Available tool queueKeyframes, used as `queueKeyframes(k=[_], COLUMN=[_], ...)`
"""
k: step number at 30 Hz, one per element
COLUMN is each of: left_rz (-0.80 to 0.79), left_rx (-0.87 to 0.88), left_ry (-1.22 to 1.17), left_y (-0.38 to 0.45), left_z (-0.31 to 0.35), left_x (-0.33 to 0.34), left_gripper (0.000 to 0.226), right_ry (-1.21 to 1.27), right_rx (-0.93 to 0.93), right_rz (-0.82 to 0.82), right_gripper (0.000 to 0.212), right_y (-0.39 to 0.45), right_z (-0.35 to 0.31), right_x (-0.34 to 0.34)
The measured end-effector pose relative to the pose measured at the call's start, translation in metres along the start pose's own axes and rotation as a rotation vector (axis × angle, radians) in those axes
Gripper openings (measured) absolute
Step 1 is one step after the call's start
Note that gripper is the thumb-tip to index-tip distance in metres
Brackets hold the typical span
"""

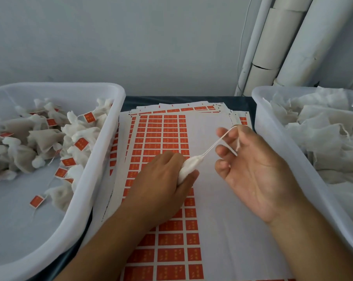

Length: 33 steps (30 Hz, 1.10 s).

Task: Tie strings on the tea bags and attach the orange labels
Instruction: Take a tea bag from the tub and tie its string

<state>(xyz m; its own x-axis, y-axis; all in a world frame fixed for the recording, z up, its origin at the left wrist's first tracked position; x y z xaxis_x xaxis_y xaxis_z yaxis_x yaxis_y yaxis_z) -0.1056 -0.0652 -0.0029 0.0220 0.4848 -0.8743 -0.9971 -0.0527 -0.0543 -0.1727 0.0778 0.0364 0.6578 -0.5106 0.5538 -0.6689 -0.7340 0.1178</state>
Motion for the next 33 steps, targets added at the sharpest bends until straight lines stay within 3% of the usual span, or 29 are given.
queueKeyframes(k=[3,7,15,17,19,20,22,24,27,33], left_rz=[0.039,0.048,-0.001,-0.032,0.006,0.036,0.040,-0.101,-0.292,-0.198], left_rx=[0.024,0.137,0.042,0.033,0.059,0.076,0.059,0.014,-0.063,-0.189], left_ry=[-0.015,-0.099,0.039,-0.026,-0.142,-0.233,-0.478,-0.697,-0.876,-1.220], left_y=[0.000,-0.001,-0.002,-0.004,-0.009,-0.013,-0.015,-0.013,-0.013,-0.015], left_z=[0.004,0.015,0.016,0.016,0.016,0.019,0.016,0.018,0.021,0.010], left_x=[-0.001,0.000,-0.001,-0.002,-0.008,-0.013,-0.015,-0.005,0.011,0.018], left_gripper=[0.042,0.041,0.025,0.039,0.062,0.056,0.020,0.042,0.050,0.041], right_ry=[-0.191,-0.102,-0.011,-0.067,-0.243,-0.339,-0.458,-0.497,-0.544,-0.545], right_rx=[0.098,0.105,0.035,0.021,0.017,0.016,0.006,-0.023,-0.067,-0.010], right_rz=[-0.078,-0.111,-0.064,-0.042,0.001,0.026,0.046,0.029,-0.053,-0.261], right_gripper=[0.019,0.022,0.018,0.020,0.021,0.021,0.021,0.022,0.021,0.021], right_y=[0.000,-0.002,-0.004,-0.004,-0.004,-0.004,-0.004,-0.004,-0.006,-0.014], right_z=[0.008,0.012,0.007,0.005,0.002,0.000,-0.001,-0.001,-0.001,0.014], right_x=[0.009,0.016,0.013,0.012,0.008,0.007,0.006,0.008,0.017,0.041])
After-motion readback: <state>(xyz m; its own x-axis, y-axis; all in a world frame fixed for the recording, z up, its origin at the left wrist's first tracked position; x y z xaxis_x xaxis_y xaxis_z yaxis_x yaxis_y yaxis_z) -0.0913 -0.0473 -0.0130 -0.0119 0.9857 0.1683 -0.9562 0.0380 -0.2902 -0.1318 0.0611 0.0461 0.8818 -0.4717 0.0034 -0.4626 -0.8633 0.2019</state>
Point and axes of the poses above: each hand's wrist, its own y-axis towards the middle knuckle, its own x-axis out of the palm, z = x × y, the point moved 7 cm from there along y, towards the middle knuckle, and after that the axes turned 15 degrees about -z, right-handed, at the moved point
